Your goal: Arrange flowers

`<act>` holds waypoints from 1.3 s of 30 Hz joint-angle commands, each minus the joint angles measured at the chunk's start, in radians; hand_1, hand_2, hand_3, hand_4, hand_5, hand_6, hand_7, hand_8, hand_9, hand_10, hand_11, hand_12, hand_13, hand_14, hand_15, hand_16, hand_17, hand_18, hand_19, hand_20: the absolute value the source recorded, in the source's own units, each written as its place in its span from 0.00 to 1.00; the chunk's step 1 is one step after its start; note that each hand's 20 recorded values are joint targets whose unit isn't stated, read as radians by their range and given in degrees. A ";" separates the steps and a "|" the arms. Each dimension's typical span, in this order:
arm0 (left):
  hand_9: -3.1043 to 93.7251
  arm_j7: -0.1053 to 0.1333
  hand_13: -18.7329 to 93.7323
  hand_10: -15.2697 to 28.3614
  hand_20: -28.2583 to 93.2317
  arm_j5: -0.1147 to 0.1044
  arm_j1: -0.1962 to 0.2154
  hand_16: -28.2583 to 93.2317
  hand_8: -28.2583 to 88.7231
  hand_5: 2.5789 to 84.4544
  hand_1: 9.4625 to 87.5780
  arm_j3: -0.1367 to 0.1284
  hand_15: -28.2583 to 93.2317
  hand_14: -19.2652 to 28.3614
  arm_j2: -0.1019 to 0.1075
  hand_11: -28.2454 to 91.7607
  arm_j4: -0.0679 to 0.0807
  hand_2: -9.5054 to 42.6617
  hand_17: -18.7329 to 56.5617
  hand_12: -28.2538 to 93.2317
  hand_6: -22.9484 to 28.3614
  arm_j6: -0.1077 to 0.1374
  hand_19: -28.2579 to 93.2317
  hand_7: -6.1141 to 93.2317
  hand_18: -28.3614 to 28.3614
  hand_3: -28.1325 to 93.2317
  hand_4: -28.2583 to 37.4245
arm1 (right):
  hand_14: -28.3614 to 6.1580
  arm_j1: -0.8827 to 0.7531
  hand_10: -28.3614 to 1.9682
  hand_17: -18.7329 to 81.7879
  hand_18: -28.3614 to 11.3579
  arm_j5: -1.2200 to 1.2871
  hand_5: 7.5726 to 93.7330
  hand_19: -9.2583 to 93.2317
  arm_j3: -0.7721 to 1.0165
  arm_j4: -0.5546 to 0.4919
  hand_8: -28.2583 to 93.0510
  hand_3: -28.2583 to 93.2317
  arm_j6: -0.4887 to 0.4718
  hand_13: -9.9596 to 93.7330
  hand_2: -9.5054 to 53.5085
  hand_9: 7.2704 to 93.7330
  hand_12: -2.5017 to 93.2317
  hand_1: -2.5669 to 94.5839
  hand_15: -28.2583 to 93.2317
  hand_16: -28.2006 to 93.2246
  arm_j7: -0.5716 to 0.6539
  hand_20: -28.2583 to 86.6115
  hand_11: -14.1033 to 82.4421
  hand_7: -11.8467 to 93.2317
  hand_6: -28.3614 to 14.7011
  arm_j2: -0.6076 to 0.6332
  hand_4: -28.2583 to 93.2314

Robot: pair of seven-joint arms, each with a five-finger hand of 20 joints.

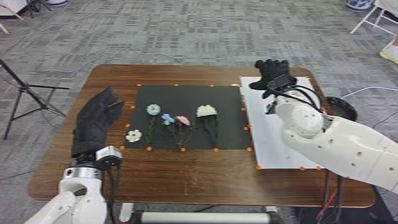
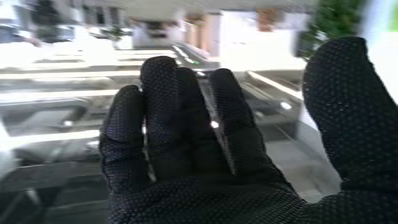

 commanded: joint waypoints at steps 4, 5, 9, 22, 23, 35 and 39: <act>0.32 0.007 0.39 0.63 0.39 0.001 0.009 0.27 0.15 0.37 0.25 0.002 0.55 0.71 -0.005 0.48 -0.010 0.14 0.15 0.40 0.49 0.005 0.57 0.31 0.85 0.81 0.06 | 0.47 0.033 0.43 0.37 0.23 -0.033 0.32 0.82 -0.059 0.126 0.14 0.90 0.008 0.45 0.00 0.36 0.26 0.29 0.79 0.39 0.004 0.69 0.37 0.37 0.51 -0.023 0.00; 0.32 0.006 0.39 0.63 0.39 0.001 0.009 0.27 0.15 0.37 0.25 0.001 0.55 0.71 -0.004 0.48 -0.010 0.14 0.15 0.40 0.48 0.005 0.57 0.31 0.85 0.81 0.06 | 0.48 0.040 0.44 0.37 0.23 -0.055 0.32 0.82 -0.070 0.139 0.14 0.90 0.007 0.45 0.00 0.37 0.26 0.29 0.79 0.39 0.006 0.69 0.38 0.37 0.51 -0.033 0.00; 0.32 0.005 0.39 0.63 0.39 0.004 0.002 0.27 0.15 0.37 0.25 0.004 0.55 0.71 -0.005 0.48 -0.009 0.13 0.15 0.40 0.49 0.004 0.57 0.31 0.85 0.81 0.06 | 0.49 0.065 0.46 0.38 0.23 -0.059 0.36 0.82 -0.104 0.169 0.14 0.91 -0.013 0.48 0.00 0.40 0.26 0.30 0.80 0.39 0.006 0.69 0.38 0.37 0.52 -0.058 0.00; 0.32 0.006 0.39 0.64 0.39 0.006 -0.006 0.27 0.15 0.37 0.25 0.003 0.55 0.71 0.001 0.48 -0.009 0.13 0.15 0.40 0.48 0.005 0.57 0.31 0.85 0.82 0.06 | 0.52 0.175 0.49 0.39 0.24 -0.096 0.40 0.83 -0.248 0.217 0.13 0.91 -0.060 0.51 0.00 0.43 0.26 0.31 0.79 0.39 0.010 0.68 0.42 0.38 0.53 -0.037 0.00; 0.32 0.006 0.39 0.64 0.39 0.006 -0.009 0.27 0.15 0.37 0.25 0.005 0.55 0.71 0.001 0.48 -0.008 0.13 0.15 0.40 0.48 0.005 0.57 0.31 0.85 0.82 0.06 | 0.52 0.181 0.48 0.39 0.24 -0.101 0.40 0.83 -0.258 0.220 0.13 0.91 -0.060 0.51 0.00 0.43 0.26 0.31 0.79 0.39 0.014 0.68 0.42 0.38 0.53 -0.037 0.00; 0.32 0.013 0.39 0.63 0.39 0.003 -0.019 0.27 0.15 0.37 0.25 0.014 0.55 0.71 0.006 0.48 -0.005 0.13 0.15 0.40 0.49 0.001 0.57 0.31 0.85 0.82 0.06 | 0.57 0.175 0.53 0.38 0.24 -0.059 0.42 0.83 -0.221 0.274 0.13 0.92 -0.151 0.56 0.00 0.48 0.26 0.29 0.77 0.40 -0.085 0.69 0.43 0.40 0.57 -0.054 0.00; 0.32 0.008 0.39 0.63 0.39 0.005 -0.026 0.27 0.15 0.37 0.25 0.019 0.55 0.71 0.004 0.48 -0.002 0.13 0.15 0.40 0.49 0.000 0.57 0.31 0.85 0.81 0.06 | 0.60 0.172 0.61 0.37 0.23 -0.036 0.43 0.82 -0.207 0.280 0.12 0.92 -0.194 0.58 0.00 0.54 0.25 0.28 0.75 0.42 -0.125 0.70 0.42 0.41 0.60 -0.054 0.00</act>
